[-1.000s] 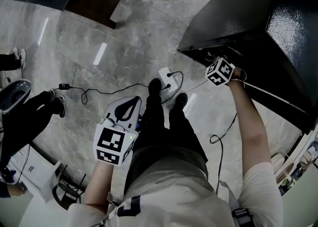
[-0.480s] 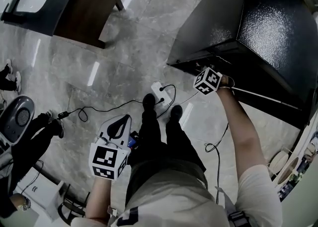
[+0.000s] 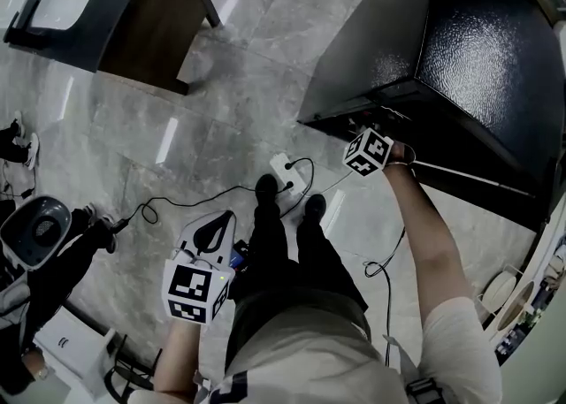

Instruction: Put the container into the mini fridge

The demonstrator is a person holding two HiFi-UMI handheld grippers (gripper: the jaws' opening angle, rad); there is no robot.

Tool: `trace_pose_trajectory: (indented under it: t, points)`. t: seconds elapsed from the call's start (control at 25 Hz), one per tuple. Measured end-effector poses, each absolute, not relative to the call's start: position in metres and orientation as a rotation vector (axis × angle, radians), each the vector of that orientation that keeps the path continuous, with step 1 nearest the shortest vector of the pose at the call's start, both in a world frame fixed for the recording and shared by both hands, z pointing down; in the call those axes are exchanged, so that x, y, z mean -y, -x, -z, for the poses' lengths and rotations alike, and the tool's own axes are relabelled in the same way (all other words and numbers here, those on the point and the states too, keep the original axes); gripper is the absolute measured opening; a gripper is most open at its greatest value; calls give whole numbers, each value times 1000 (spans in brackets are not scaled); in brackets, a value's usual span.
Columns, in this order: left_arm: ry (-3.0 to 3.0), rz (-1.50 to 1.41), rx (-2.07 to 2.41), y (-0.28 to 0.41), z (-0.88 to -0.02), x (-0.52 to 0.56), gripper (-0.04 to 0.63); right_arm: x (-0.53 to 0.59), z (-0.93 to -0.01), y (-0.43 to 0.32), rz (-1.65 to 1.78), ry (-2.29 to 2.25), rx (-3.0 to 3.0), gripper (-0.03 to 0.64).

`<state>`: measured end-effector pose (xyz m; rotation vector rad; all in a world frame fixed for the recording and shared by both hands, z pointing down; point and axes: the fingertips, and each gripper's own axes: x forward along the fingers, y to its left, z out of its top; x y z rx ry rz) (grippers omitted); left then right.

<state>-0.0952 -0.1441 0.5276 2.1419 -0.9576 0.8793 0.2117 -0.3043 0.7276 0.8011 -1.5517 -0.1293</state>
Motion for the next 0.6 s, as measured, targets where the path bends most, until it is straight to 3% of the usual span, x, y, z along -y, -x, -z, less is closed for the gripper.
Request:
trace_pose_trajectory:
  t: [0.6]
  points:
    - [-2349,-822,913,34,-486,188,54,281,-665,-208,20,-934,1656,121]
